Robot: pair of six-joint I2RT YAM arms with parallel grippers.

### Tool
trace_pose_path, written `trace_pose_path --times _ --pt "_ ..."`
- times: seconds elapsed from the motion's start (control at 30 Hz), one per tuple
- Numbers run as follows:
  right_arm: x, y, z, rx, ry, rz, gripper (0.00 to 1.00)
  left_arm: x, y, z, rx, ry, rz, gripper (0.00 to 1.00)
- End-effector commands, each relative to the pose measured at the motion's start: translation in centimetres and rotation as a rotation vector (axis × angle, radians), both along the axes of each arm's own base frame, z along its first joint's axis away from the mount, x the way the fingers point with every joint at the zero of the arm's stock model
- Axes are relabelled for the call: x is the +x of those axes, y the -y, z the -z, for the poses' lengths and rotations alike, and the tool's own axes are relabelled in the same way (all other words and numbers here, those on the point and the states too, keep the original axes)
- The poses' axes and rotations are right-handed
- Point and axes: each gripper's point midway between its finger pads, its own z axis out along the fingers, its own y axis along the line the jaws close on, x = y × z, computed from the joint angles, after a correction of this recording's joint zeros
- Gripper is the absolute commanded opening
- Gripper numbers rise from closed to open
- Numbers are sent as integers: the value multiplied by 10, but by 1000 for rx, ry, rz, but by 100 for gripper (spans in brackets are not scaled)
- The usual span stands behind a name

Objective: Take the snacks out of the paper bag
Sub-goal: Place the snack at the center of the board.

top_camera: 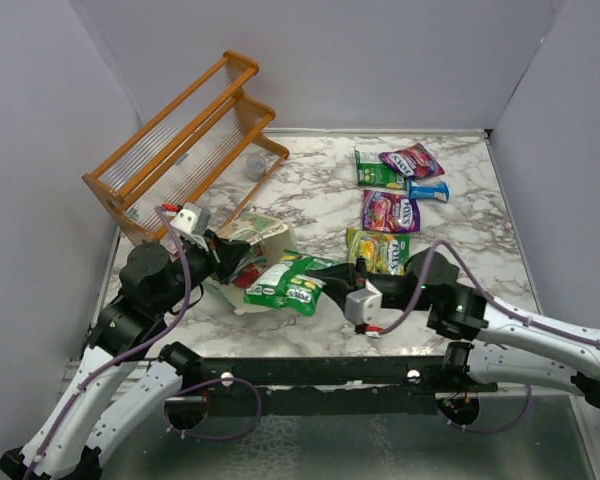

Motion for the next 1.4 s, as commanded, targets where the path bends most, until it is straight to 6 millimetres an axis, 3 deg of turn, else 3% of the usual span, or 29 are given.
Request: trace_pose_path --times 0.0,0.03,0.17,0.27,0.33,0.5,0.63,0.77,0.97,1.1,1.23,1.37 --pt "-13 34 -72 233 22 17 1 8 0 -2 -11 22 -22 0" --pt "-8 46 -96 333 22 68 1 8 1 -2 -11 22 -21 0" --pt "32 93 -145 598 -21 355 1 9 2 2 -6 10 -22 0" --pt "65 129 -153 762 -38 607 2 10 3 1 -9 11 -19 0" --pt "85 140 -136 758 -27 758 1 9 2 -1 -13 13 -18 0" --pt "137 132 -41 478 -8 1037 1 7 2 -5 -17 16 -18 0" --pt "176 145 27 445 -266 1103 1 5 -2 -6 -12 17 -24 0" --pt "201 161 76 551 -619 1066 1 4 -3 -7 -17 18 -27 0" --pt "234 228 105 855 -1101 1166 1 3 -3 -9 -16 18 -28 0" --pt "236 276 108 1103 -1305 1125 1 3 -3 -9 -16 18 -28 0" --pt "234 319 117 1367 -1425 1073 1 4 -2 -9 -21 18 -23 0" --pt "232 354 124 1643 -1421 1054 1 2 -1 -10 -26 19 -16 0"
